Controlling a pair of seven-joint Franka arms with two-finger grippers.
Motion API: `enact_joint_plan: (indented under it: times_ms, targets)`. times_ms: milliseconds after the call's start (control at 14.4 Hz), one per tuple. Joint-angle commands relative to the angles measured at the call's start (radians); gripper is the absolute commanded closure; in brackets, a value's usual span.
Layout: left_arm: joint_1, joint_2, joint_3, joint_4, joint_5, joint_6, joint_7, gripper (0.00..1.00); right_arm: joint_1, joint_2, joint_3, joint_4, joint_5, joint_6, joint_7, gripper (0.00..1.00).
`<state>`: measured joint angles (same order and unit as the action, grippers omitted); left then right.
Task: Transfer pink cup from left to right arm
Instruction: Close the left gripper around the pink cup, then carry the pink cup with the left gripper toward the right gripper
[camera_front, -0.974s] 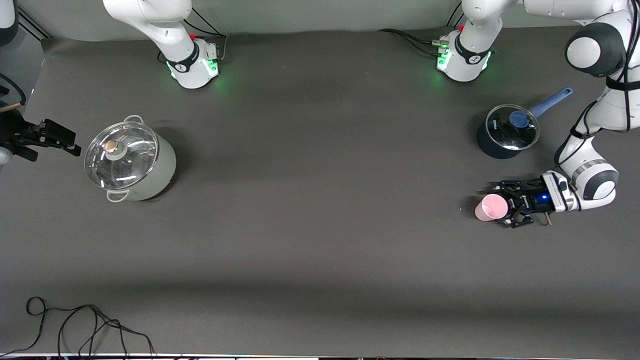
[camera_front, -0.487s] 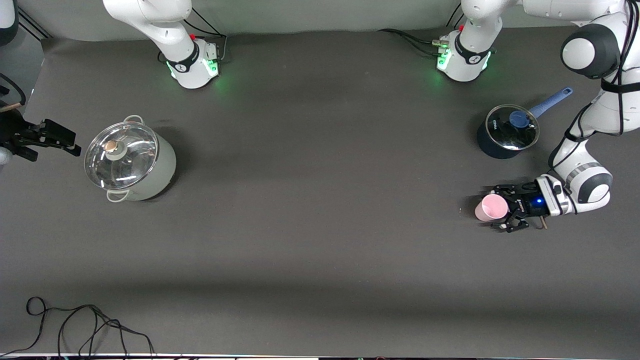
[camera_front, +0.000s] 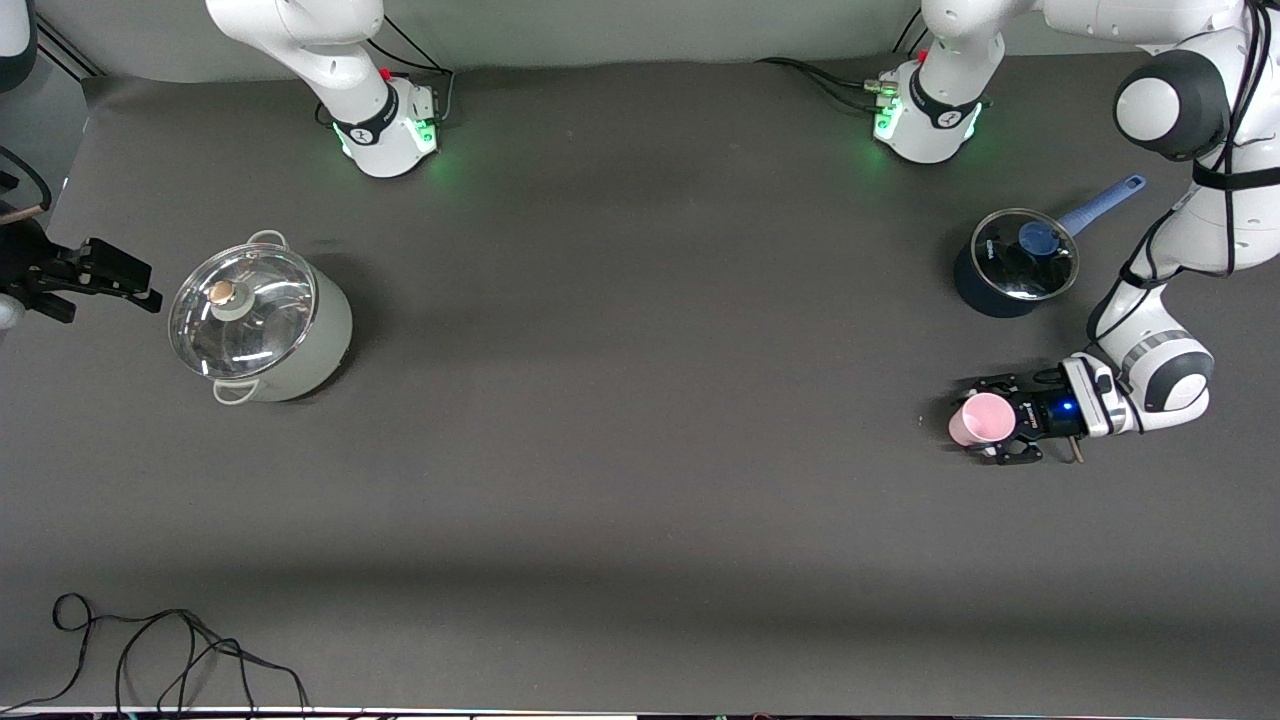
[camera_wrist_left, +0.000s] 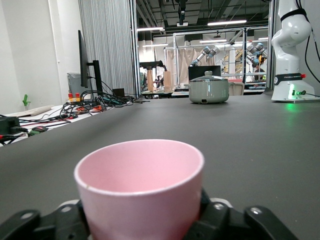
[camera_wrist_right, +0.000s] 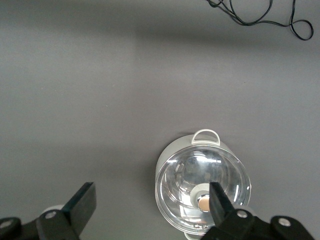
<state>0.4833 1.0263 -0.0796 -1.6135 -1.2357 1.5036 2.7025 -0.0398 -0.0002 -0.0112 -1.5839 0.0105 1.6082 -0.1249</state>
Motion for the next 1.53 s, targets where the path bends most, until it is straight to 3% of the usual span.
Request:
enact_joint_plan:
  times_ms: [0, 278, 626, 904, 1182, 1460]
  targets:
    - [-0.018, 0.015, 0.008, 0.018, -0.016, 0.012, 0.022, 1.00, 0.005, -0.001, -0.004, 0.004, 0.014, 0.006, 0.010, 0.00]
    - [-0.063, 0.012, 0.008, 0.052, -0.007, -0.008, 0.020, 1.00, 0.005, -0.001, -0.004, 0.004, 0.014, 0.006, 0.010, 0.00]
    - [-0.196, 0.012, -0.028, 0.175, -0.016, -0.002, 0.005, 1.00, 0.005, -0.001, -0.004, 0.005, 0.014, 0.004, 0.013, 0.00]
    - [-0.229, 0.011, -0.179, 0.178, -0.106, 0.145, -0.027, 1.00, 0.012, -0.011, 0.010, 0.039, 0.016, -0.001, 0.331, 0.00]
    - [-0.275, 0.005, -0.305, 0.178, -0.275, 0.306, -0.029, 1.00, 0.038, -0.015, 0.013, 0.061, 0.019, -0.013, 0.682, 0.00]
    - [-0.281, -0.002, -0.494, 0.188, -0.343, 0.597, -0.030, 1.00, 0.038, -0.015, 0.013, 0.076, 0.094, -0.028, 0.751, 0.00]
